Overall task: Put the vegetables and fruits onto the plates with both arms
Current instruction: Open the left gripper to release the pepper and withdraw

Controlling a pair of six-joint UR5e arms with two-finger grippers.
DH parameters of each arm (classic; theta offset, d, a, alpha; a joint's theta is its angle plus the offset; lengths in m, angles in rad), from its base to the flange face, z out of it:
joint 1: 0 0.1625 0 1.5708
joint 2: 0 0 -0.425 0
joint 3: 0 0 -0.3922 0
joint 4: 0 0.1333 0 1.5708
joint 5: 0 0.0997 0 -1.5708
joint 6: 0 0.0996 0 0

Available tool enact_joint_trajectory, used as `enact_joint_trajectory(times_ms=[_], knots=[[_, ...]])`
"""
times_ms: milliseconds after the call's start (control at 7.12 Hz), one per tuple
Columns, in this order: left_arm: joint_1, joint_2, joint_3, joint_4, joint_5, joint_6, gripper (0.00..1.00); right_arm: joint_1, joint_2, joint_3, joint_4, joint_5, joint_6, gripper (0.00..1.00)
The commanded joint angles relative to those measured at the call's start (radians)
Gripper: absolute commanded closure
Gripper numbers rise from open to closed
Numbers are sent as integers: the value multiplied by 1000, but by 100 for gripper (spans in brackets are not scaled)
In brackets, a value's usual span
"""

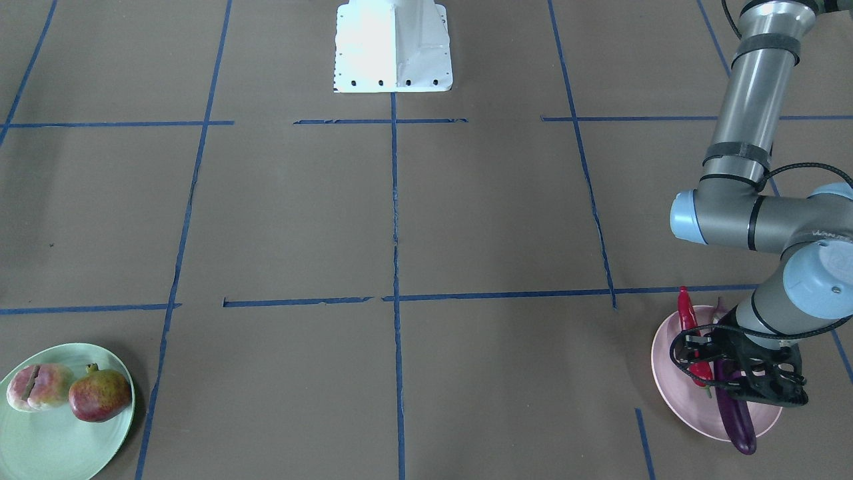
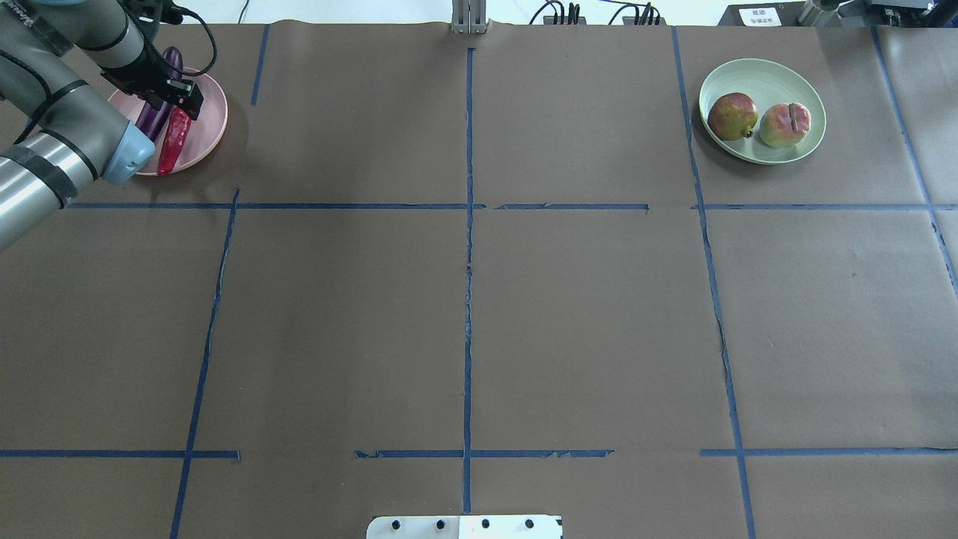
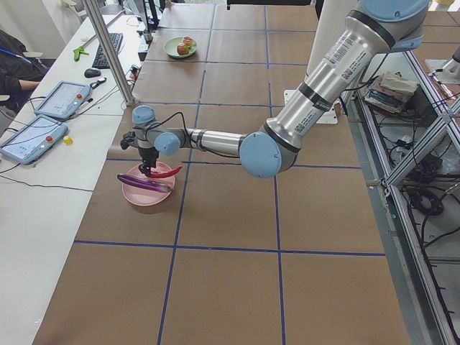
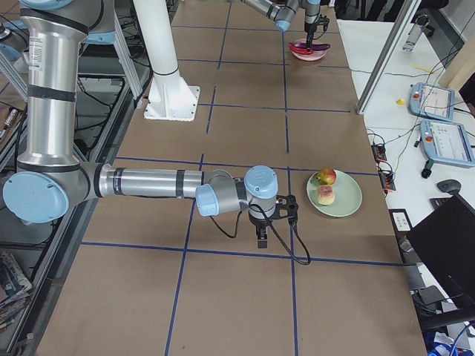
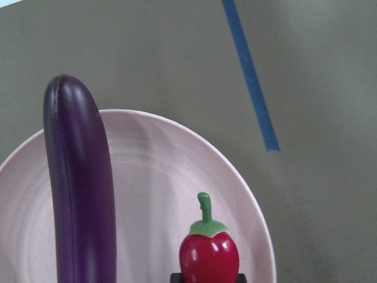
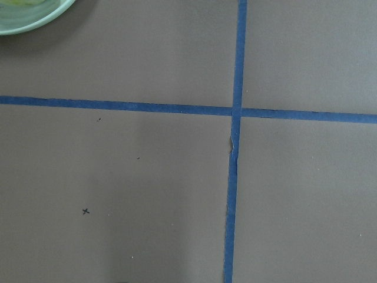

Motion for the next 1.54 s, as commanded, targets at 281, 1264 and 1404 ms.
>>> enact_joint_trajectory(times_ms=[281, 1264, 1404], knots=[[-153, 140, -164, 29, -250, 84, 0, 1, -15, -2, -6, -2, -49, 0], [-489, 625, -666, 633, -264, 725, 0, 88, -18, 59, -203, 11, -265, 0], [-497, 670, -690, 616, -266, 729, 0, 92, -20, 79, -231, 11, -264, 0]])
